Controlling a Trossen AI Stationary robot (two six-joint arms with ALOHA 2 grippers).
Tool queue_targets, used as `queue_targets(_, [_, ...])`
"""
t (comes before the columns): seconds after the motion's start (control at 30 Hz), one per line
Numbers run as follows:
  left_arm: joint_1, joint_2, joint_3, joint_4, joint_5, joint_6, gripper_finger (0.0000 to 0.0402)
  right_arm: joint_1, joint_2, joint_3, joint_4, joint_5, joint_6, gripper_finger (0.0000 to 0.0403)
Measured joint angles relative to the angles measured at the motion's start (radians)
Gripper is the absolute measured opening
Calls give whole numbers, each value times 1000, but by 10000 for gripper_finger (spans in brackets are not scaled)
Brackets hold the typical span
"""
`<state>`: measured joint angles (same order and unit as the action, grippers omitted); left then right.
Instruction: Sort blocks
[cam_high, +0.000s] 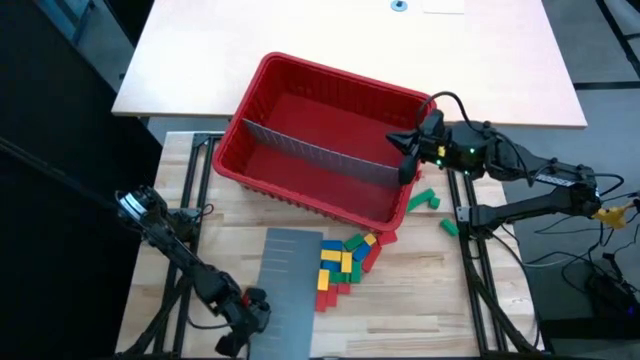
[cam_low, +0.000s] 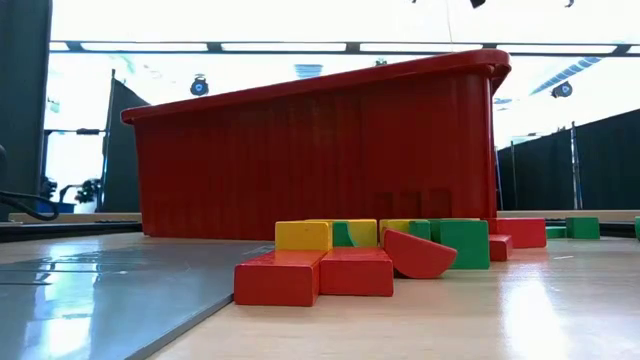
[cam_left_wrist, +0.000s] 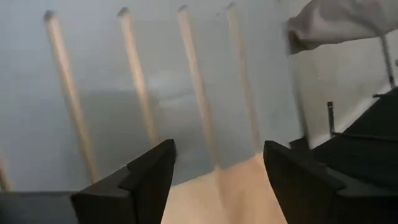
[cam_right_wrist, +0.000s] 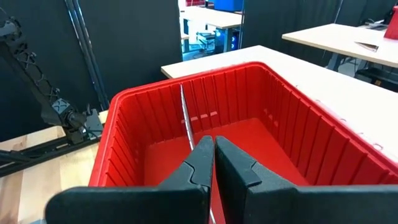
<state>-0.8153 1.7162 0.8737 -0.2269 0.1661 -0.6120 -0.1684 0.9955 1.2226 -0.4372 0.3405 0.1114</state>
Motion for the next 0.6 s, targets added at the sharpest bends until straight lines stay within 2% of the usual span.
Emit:
queue_targets(0.1, [10, 3, 4, -42, -10, -10, 223, 0, 0, 5, -1, 0, 0, 0])
queue_targets(0.37, [61, 1, 5, -166, -150, -105, 217, 0, 0, 12, 0, 0, 0, 0])
queue_targets(0.6, [86, 0, 3, -229, -203, -200, 222, 0, 0, 12, 0, 0, 1, 0])
